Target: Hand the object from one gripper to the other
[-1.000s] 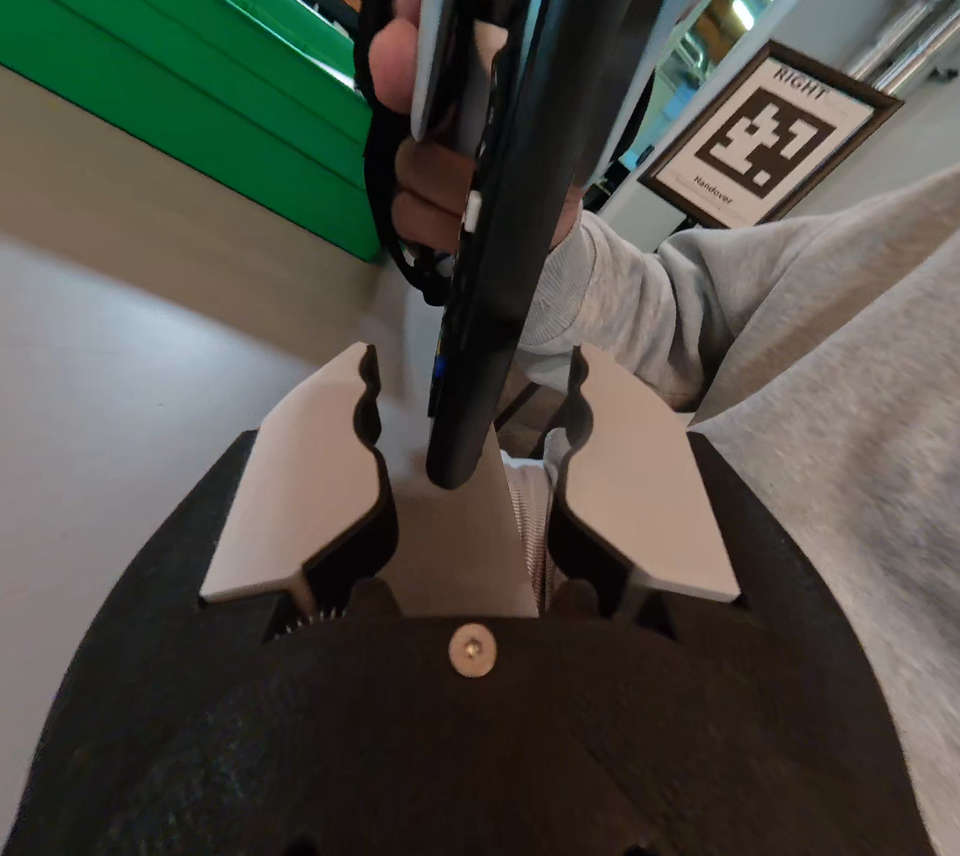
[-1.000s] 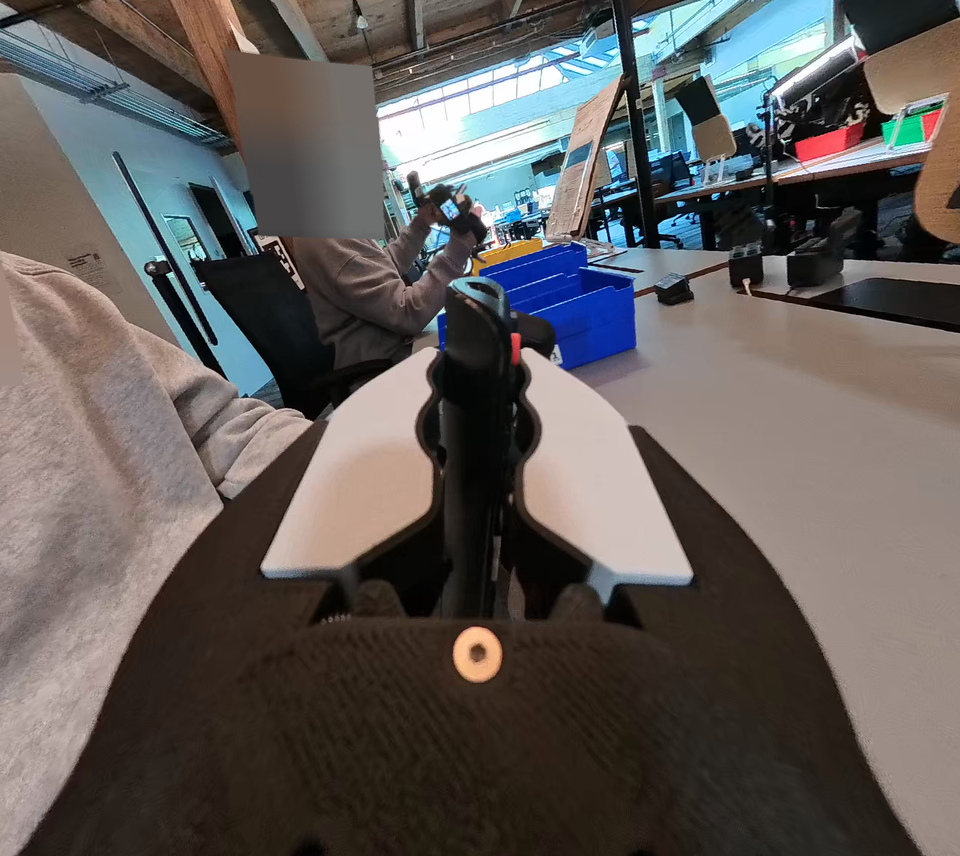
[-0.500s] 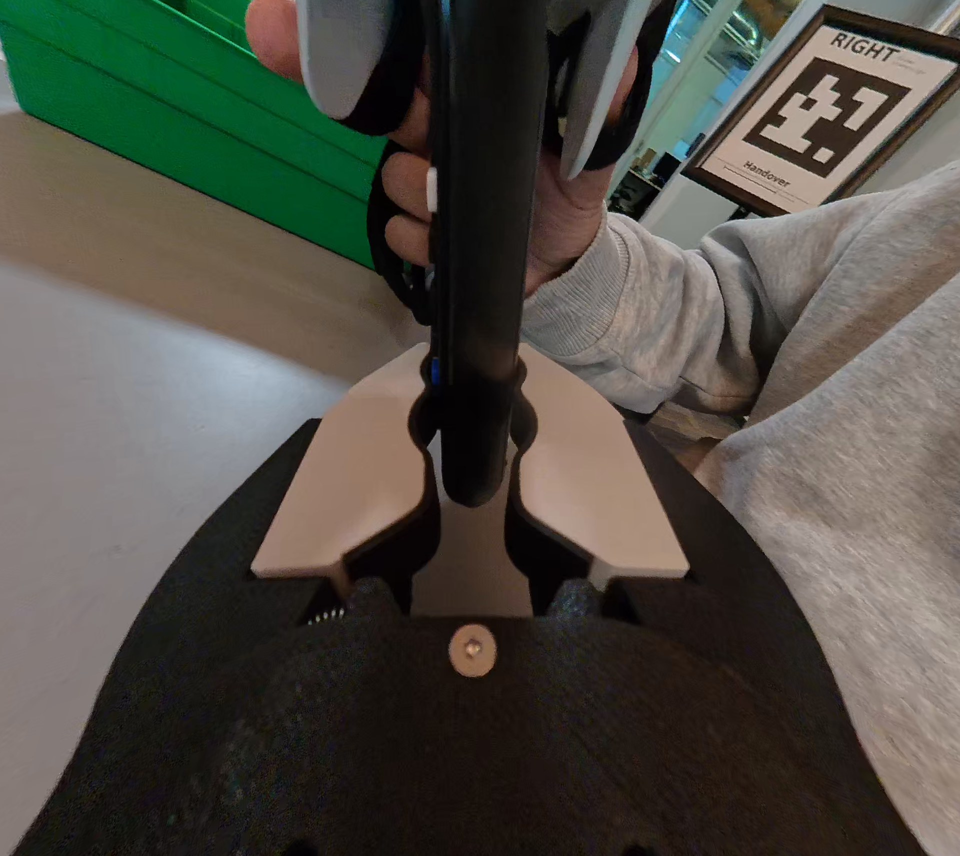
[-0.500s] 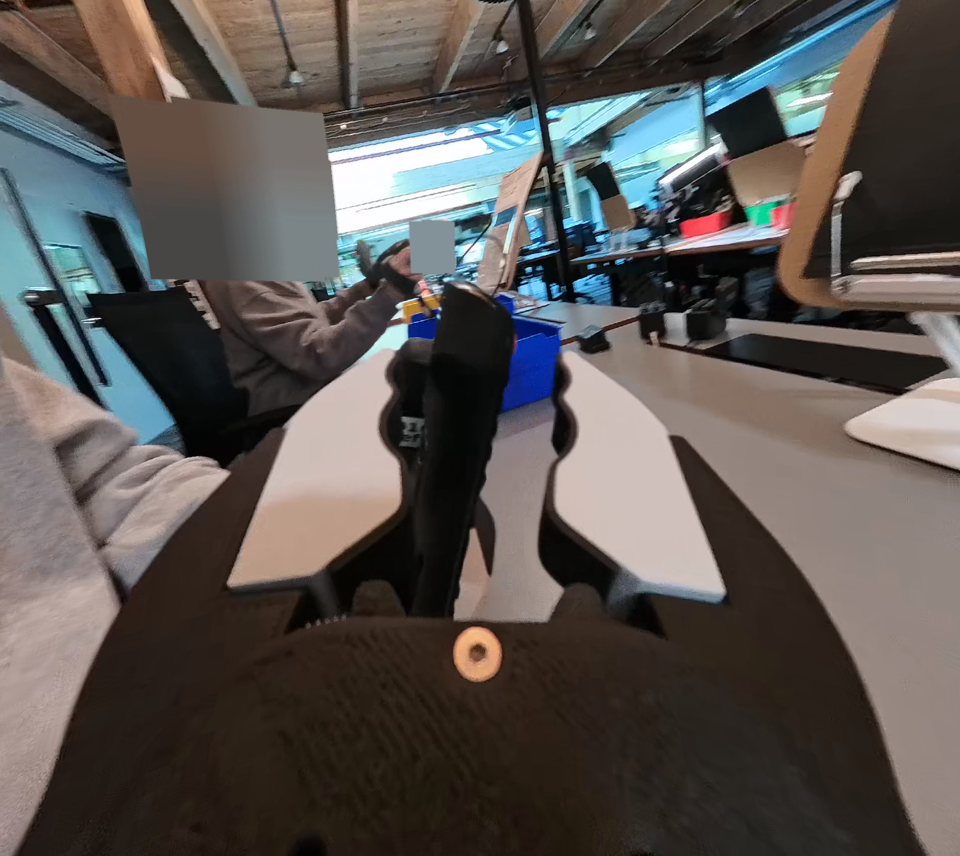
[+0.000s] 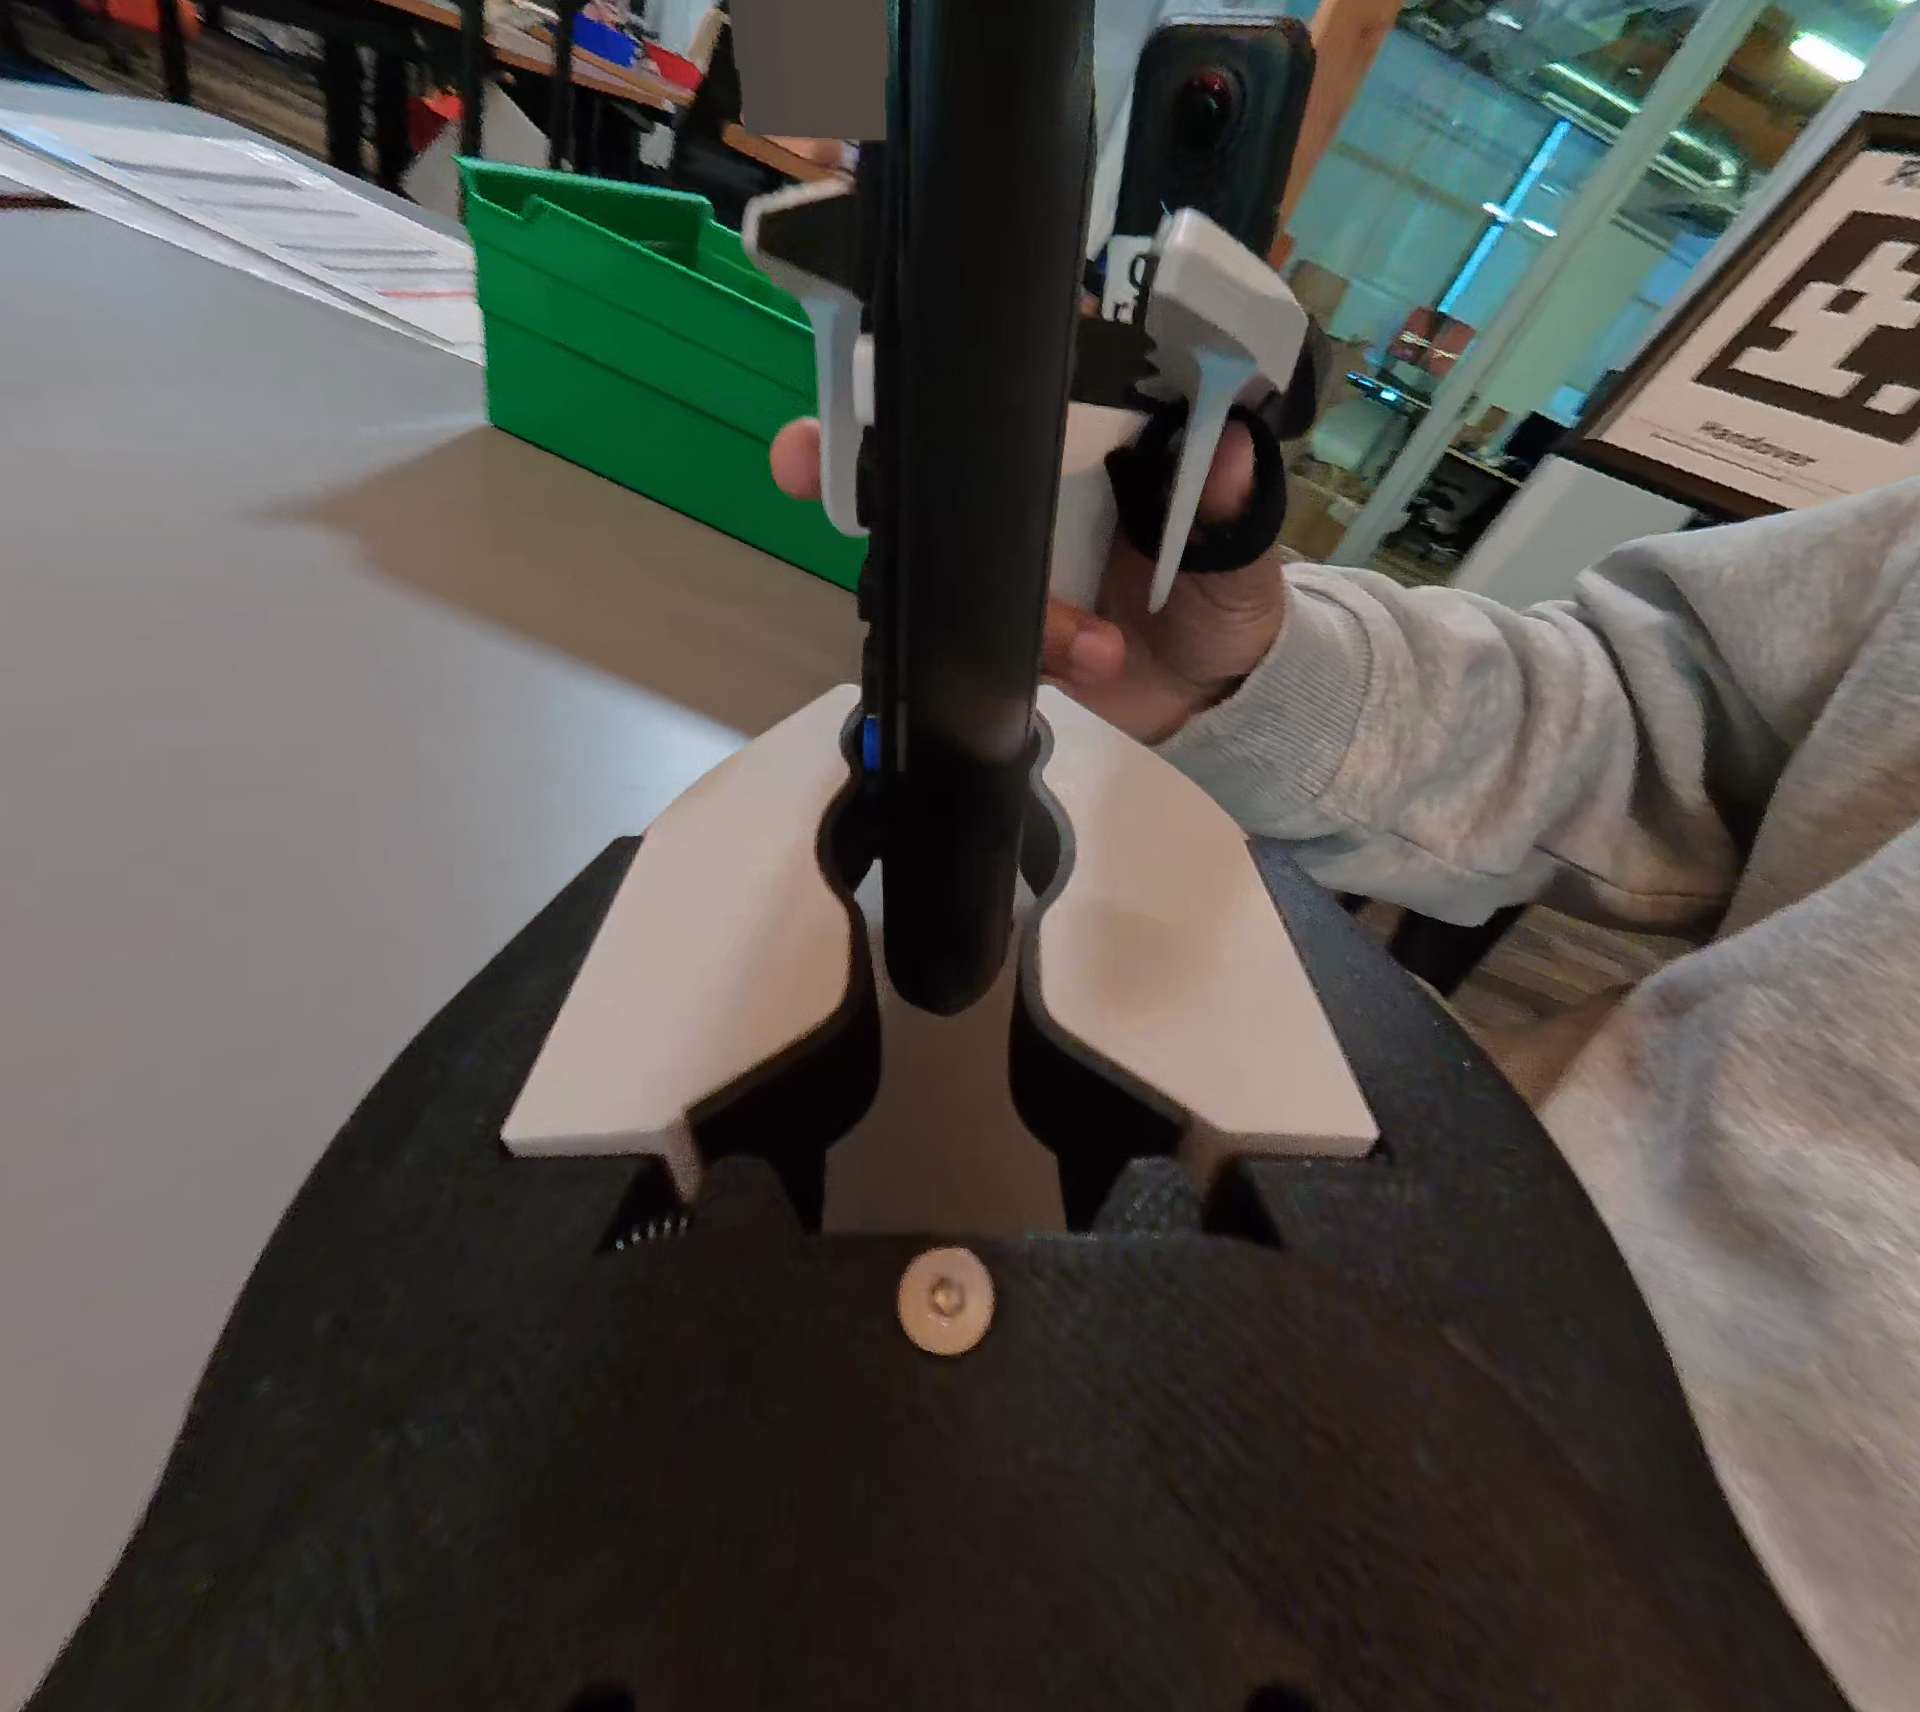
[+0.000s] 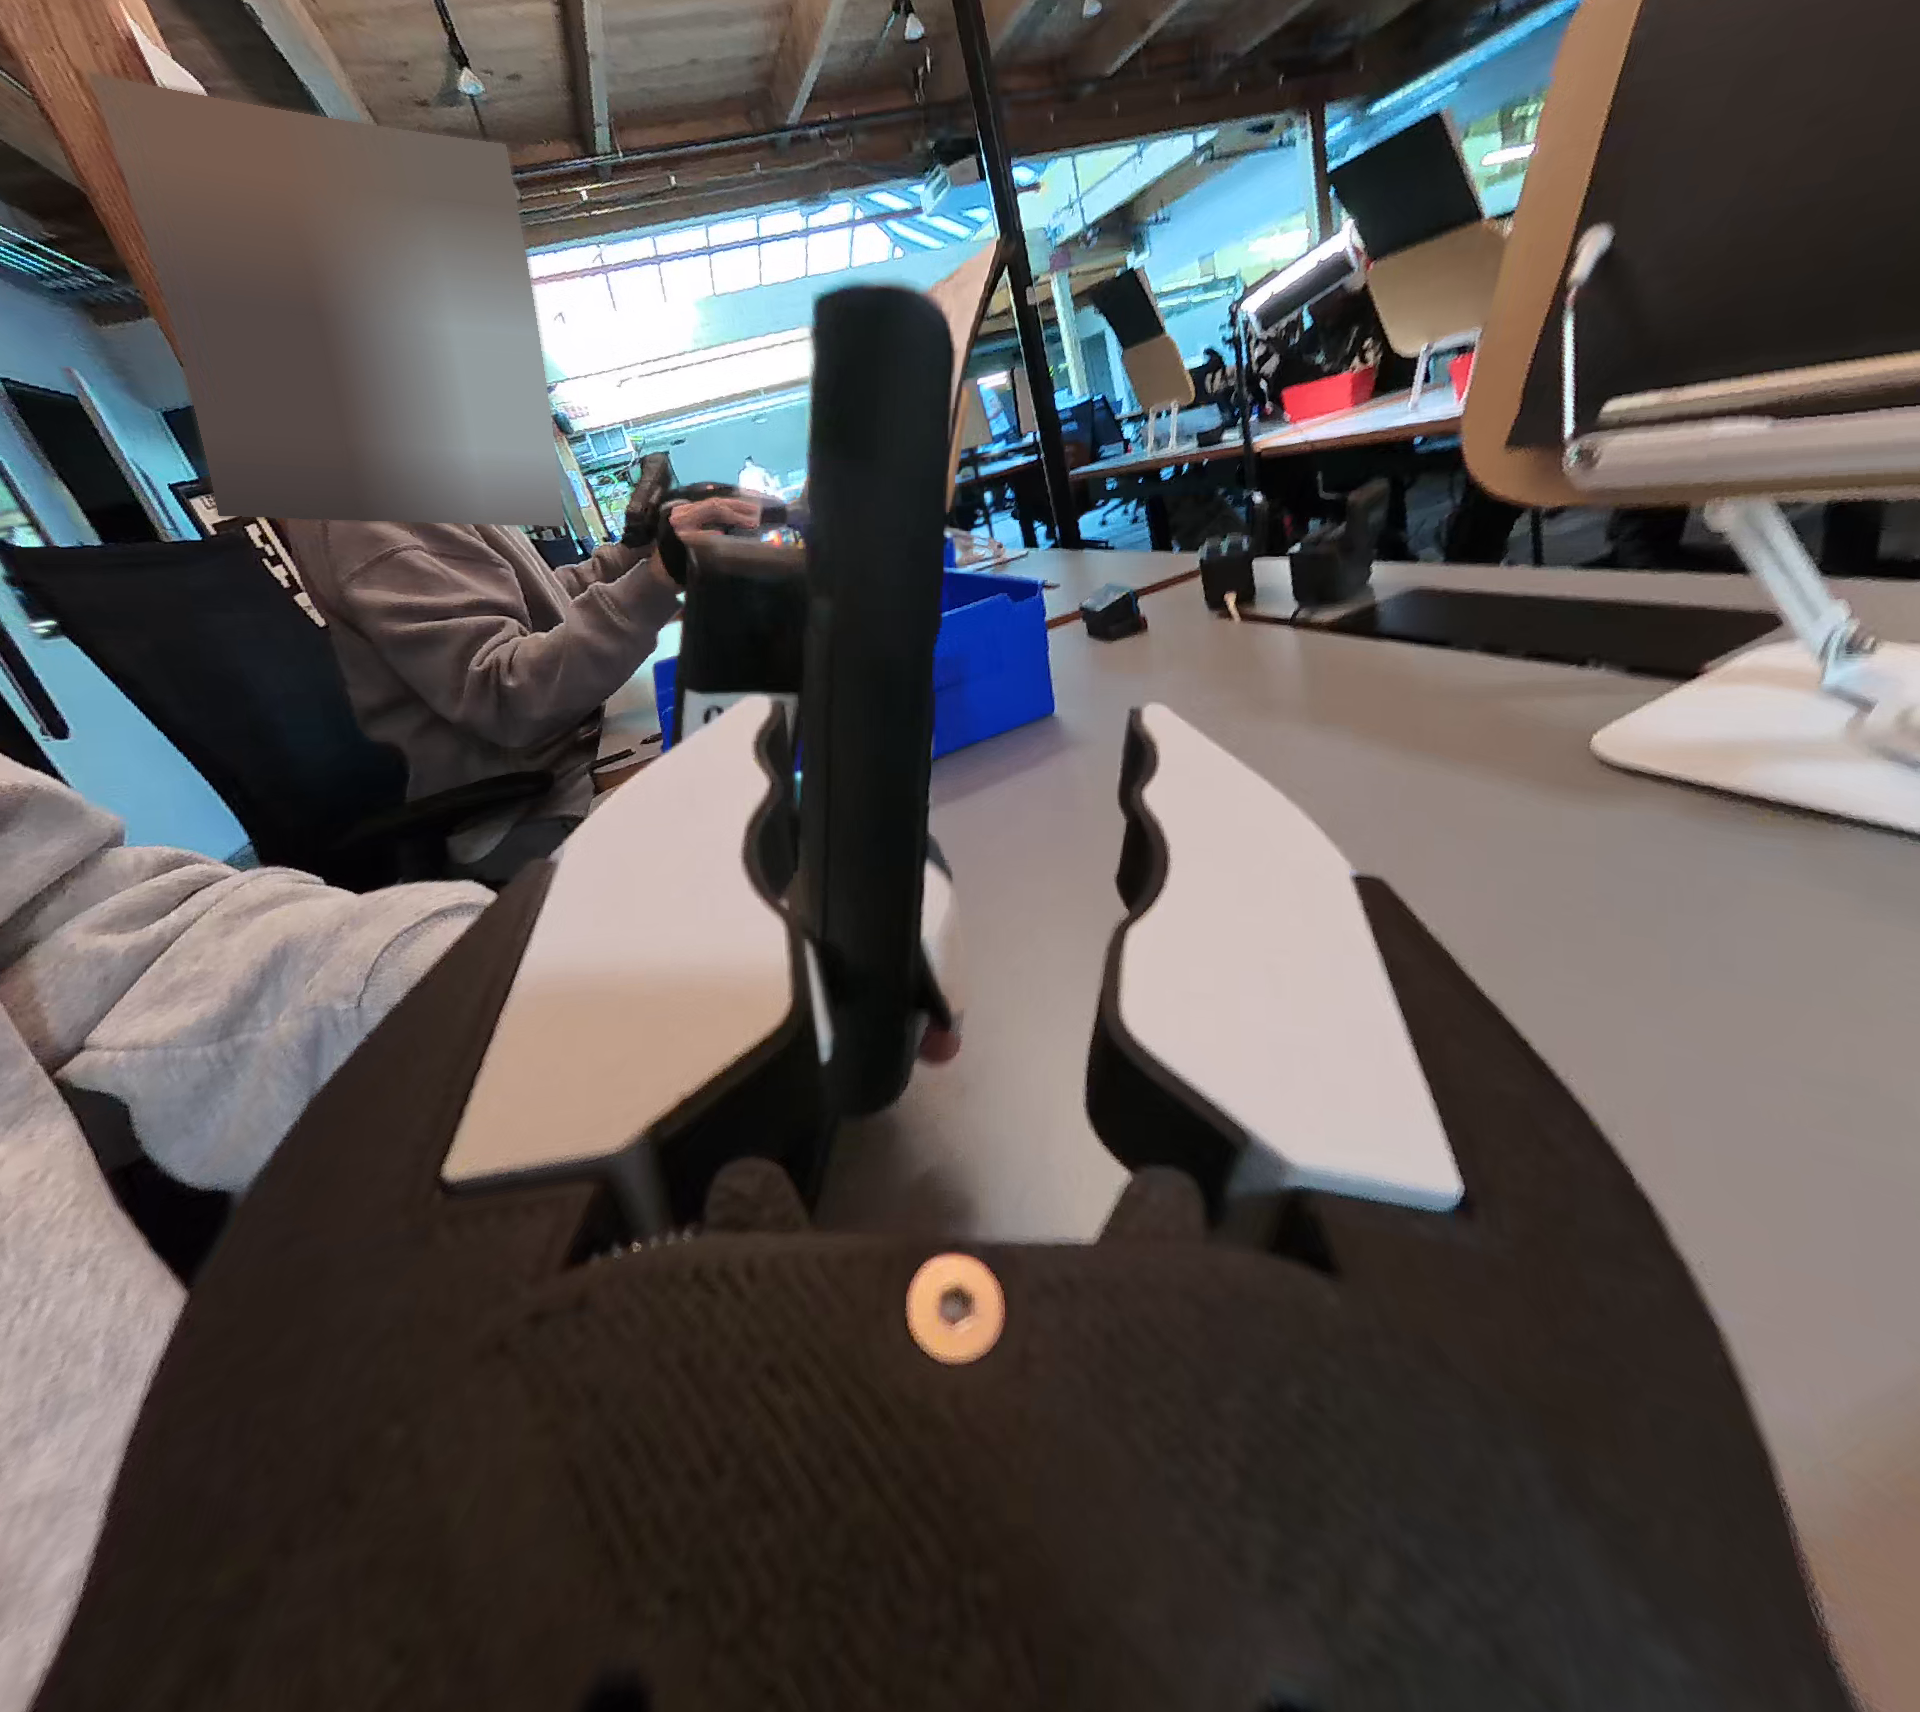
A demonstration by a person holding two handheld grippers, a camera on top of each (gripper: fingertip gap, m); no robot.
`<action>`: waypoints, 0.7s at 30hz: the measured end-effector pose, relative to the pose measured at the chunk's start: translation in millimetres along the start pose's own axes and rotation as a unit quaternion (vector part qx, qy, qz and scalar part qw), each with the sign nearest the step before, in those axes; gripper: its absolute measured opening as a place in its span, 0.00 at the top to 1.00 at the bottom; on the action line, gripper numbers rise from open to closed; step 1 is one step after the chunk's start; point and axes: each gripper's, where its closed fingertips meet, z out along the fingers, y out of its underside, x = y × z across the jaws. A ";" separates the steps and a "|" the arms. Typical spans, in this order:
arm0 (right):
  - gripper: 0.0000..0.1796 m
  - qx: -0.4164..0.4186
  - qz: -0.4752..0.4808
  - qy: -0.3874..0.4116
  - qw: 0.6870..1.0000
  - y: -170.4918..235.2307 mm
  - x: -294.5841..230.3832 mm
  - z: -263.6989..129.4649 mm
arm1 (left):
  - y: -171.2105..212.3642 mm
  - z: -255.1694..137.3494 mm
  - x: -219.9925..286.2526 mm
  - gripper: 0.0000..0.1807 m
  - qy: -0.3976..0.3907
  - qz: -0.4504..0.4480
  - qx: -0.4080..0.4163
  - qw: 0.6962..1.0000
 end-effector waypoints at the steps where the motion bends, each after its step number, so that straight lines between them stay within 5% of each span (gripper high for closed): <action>1: 0.66 -0.003 0.003 -0.001 1.000 2.2 -0.5 1.0 | -2.6 -1.6 -3.1 0.86 -0.015 0.011 0.007 1.000; 5: 0.70 -0.020 -0.020 0.037 0.999 9.3 2.5 2.8 | -9.4 -9.7 -21.0 0.86 -0.109 0.064 0.015 0.992; 7: 0.88 -0.030 -0.038 0.113 0.992 10.8 16.4 -4.4 | -11.3 -13.7 -27.6 0.86 -0.149 0.082 0.016 0.985; 8: 0.89 -0.018 -0.043 0.144 0.988 7.2 21.3 -8.1 | -11.9 -16.2 -32.3 0.86 -0.177 0.088 0.016 0.980; 15: 0.59 0.014 -0.092 0.174 0.980 6.1 -8.3 12.1 | -8.9 -16.9 -40.2 0.86 -0.272 0.094 0.014 0.958; 21: 0.61 -0.022 -0.057 0.149 0.987 24.5 -27.8 28.8 | 0.4 -2.7 -27.6 0.86 -0.281 0.154 -0.026 0.947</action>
